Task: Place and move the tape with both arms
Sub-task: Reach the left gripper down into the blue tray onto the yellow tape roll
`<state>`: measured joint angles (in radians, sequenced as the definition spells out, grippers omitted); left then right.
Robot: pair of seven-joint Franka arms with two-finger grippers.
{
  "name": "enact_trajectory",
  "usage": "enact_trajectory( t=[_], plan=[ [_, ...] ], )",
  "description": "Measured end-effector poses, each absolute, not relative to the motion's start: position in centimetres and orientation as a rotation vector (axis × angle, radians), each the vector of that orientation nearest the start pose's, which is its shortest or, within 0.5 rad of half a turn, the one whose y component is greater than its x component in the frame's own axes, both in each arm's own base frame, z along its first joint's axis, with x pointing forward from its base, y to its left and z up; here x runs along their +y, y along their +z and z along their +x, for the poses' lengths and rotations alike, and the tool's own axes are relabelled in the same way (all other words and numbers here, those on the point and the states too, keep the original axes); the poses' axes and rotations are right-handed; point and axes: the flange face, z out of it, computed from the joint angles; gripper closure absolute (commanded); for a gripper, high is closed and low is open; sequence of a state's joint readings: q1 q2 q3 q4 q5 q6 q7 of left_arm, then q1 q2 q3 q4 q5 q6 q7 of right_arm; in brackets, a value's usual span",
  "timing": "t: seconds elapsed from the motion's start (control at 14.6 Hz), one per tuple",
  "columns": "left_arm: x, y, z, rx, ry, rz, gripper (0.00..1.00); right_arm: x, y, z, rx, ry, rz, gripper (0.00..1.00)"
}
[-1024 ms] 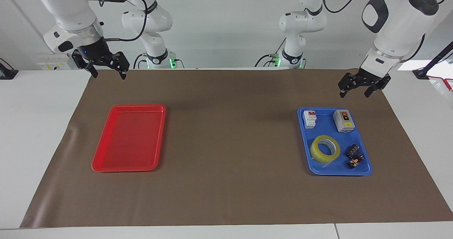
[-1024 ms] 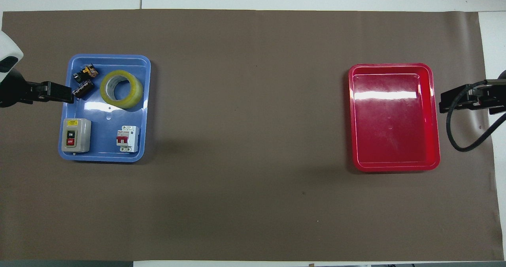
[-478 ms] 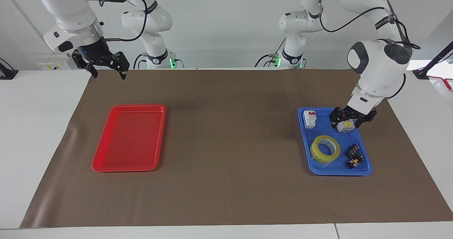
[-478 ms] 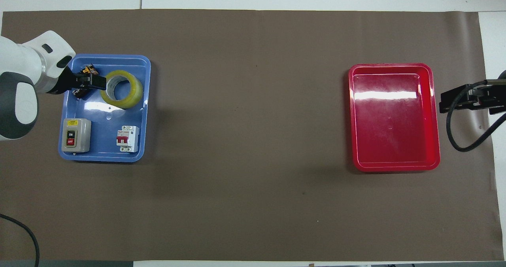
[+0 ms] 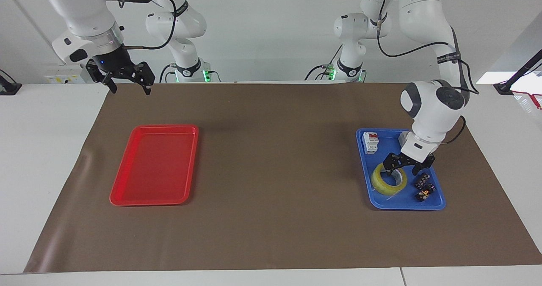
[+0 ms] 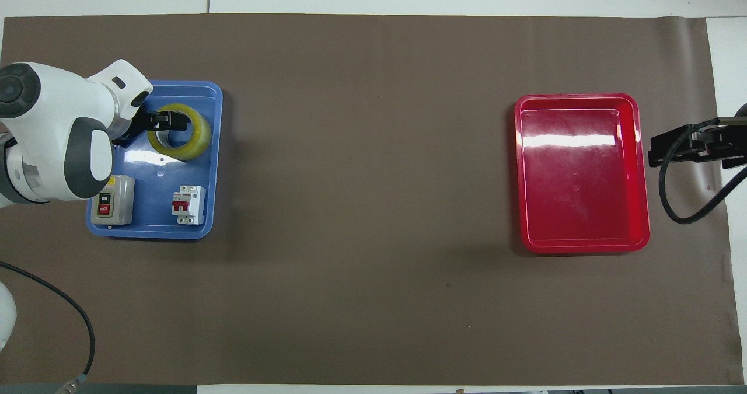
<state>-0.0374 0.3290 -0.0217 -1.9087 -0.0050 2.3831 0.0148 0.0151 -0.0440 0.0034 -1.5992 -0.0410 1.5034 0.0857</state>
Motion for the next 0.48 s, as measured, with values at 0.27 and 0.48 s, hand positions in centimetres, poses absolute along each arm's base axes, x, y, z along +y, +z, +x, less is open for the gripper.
enact_trajectory(
  t=[0.27, 0.48],
  plan=[
    [-3.0, 32.6, 63.5, 0.091, -0.204, -3.145, 0.0, 0.5, 63.0, 53.4, 0.11, 0.079, -3.182, 0.0],
    [-2.8, 31.9, 63.1, 0.086, -0.182, -3.145, 0.0, 0.5, 63.0, 53.4, 0.11, 0.079, -3.182, 0.0]
  ],
)
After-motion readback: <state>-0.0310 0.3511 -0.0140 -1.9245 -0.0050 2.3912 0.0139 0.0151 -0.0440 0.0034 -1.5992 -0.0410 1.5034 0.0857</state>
